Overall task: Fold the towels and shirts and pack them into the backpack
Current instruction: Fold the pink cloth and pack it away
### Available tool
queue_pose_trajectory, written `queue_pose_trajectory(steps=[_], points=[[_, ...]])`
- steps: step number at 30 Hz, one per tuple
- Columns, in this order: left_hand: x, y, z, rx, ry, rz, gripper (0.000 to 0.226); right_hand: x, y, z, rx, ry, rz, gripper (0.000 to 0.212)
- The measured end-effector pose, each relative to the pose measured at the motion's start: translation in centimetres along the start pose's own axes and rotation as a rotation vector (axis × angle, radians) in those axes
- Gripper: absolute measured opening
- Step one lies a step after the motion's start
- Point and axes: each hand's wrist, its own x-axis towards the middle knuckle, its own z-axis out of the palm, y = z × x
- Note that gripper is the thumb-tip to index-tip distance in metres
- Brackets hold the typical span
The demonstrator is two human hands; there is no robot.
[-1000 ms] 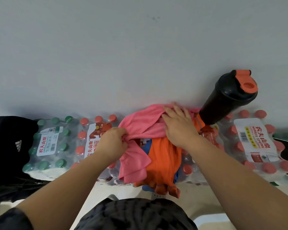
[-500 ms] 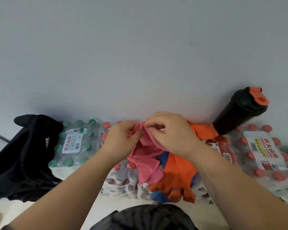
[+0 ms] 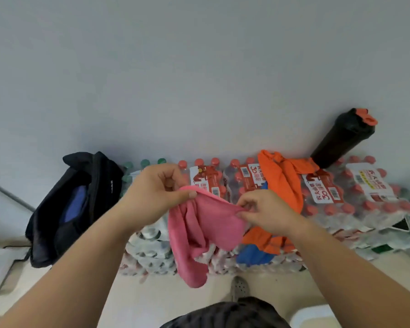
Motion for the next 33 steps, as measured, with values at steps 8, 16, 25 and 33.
queue_pose_trajectory(steps=[8, 16, 25, 33], points=[[-3.0, -3.3, -4.6, 0.198, 0.105, 0.000, 0.011, -4.3, 0.8, -2.1, 0.162, 0.165, 0.186, 0.016], [-4.7, -8.7, -4.3, 0.697, 0.224, -0.069, 0.017, -7.1, 0.7, -2.4, 0.689, 0.335, 0.358, 0.006], [-4.0, -12.0, -1.6, 0.670, 0.306, -0.180, 0.010, -9.8, 1.9, -1.4, 0.655, 0.465, 0.577, 0.004], [-1.5, -10.1, 2.8, -0.378, 0.391, -0.673, 0.011, -8.7, 2.6, -1.6, 0.921, 0.616, 0.746, 0.006]])
